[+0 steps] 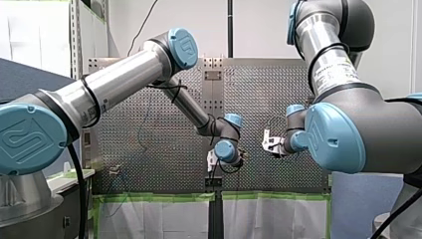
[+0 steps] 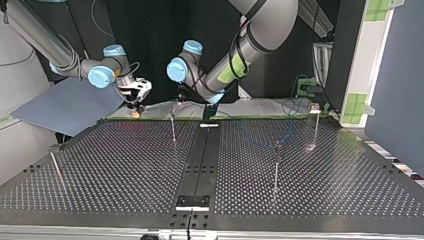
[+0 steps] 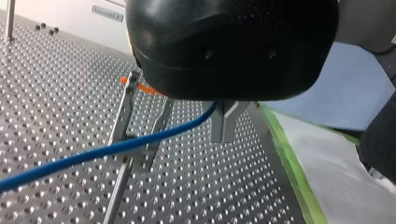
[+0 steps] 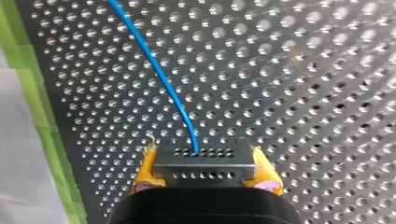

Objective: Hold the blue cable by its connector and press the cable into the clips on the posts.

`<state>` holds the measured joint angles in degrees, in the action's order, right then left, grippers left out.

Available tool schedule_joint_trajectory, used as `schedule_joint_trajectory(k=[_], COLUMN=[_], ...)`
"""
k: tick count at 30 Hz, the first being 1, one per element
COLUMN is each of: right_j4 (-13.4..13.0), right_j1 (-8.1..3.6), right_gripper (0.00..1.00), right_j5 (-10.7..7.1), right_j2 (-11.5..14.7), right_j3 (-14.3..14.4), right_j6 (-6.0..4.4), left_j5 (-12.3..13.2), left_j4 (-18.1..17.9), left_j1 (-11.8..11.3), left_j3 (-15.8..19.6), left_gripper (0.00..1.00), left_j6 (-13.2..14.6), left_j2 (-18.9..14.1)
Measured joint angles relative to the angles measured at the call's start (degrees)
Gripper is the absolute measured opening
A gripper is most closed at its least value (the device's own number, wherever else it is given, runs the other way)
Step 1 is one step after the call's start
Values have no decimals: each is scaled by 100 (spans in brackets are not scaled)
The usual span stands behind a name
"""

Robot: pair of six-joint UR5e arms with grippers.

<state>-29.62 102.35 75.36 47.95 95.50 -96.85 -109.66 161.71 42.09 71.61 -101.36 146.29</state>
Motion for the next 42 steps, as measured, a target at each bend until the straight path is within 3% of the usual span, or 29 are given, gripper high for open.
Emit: schedule_joint_trajectory(k=[17, 42], right_j4=[-139, -276], right_j1=[15, -9], right_gripper=[0, 0], right_j5=[-154, -153], right_j2=[-38, -65], right_j3=[0, 0], right_j6=[-82, -90], left_j5=[110, 151], left_j4=[-104, -653], left_j1=[-172, -243], left_j3=[0, 0], left_gripper=[0, 0], left_j6=[-14, -417], left_j2=[-276, -49])
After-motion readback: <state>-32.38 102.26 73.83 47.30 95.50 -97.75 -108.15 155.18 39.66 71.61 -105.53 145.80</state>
